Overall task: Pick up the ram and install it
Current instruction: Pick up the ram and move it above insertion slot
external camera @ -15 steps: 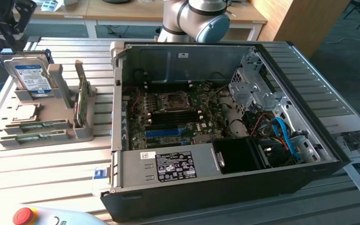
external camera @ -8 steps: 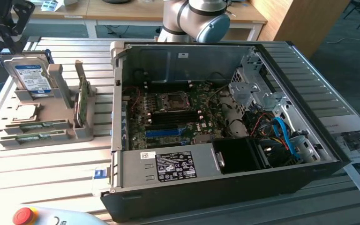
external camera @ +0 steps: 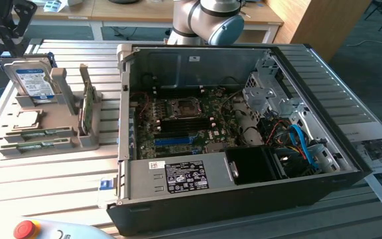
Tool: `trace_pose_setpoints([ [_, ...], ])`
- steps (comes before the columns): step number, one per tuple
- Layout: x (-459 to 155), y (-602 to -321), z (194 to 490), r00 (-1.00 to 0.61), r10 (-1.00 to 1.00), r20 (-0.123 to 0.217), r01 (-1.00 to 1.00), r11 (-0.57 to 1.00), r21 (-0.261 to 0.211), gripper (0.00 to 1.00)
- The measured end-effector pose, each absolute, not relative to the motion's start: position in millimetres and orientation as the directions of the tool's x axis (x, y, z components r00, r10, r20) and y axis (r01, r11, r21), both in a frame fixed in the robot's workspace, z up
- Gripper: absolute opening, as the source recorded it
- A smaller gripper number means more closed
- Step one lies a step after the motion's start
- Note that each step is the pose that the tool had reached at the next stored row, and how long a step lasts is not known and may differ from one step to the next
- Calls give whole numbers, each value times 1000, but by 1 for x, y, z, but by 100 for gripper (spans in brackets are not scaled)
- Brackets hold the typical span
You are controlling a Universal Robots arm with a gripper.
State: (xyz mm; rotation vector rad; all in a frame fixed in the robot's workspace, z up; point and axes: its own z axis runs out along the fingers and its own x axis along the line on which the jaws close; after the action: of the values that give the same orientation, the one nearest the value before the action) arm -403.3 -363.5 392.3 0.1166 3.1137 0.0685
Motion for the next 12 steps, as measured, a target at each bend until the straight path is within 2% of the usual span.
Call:
trace_pose_setpoints([
  [12,-403,-364,392,-997,75,-23,74,996,45,10],
])
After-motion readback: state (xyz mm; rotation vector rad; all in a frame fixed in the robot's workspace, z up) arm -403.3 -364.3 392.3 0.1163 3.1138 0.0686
